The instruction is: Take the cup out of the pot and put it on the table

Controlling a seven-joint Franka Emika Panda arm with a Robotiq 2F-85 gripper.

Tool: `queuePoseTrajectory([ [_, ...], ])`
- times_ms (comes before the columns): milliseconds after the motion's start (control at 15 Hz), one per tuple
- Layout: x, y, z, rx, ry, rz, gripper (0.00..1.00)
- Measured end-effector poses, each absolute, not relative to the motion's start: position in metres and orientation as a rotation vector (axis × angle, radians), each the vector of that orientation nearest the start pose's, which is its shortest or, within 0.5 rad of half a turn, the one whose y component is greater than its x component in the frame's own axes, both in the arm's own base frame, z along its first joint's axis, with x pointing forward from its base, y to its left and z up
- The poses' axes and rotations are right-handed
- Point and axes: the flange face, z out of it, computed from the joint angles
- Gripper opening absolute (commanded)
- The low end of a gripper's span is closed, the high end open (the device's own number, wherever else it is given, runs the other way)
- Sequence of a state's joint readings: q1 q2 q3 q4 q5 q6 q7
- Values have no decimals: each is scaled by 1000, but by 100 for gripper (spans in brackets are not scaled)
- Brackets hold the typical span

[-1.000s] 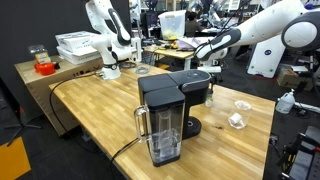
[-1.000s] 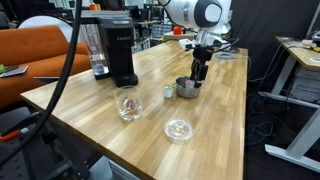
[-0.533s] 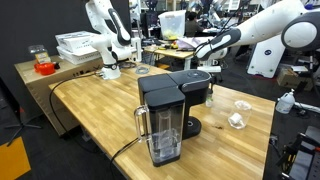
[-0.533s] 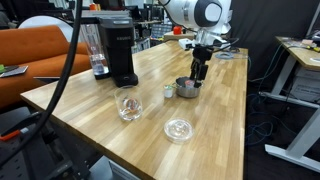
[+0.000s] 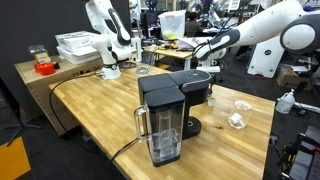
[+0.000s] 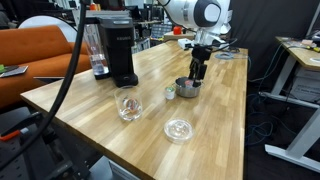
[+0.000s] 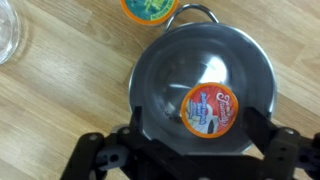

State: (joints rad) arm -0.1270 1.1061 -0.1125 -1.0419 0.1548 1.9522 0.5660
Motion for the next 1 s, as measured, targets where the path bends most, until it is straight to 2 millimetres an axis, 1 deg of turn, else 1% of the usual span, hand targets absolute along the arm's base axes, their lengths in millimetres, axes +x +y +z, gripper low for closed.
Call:
queuePoseTrajectory([
  [400,743,-129,135,-2873,1226,307,100],
  [733,742,-127,127,-2875,1224,320,100],
  [800,742,-128,126,-2875,1225,320,95],
  [867,741,-129,126,-2874,1226,321,74],
  [1000,741,-131,126,-2872,1230,321,69],
])
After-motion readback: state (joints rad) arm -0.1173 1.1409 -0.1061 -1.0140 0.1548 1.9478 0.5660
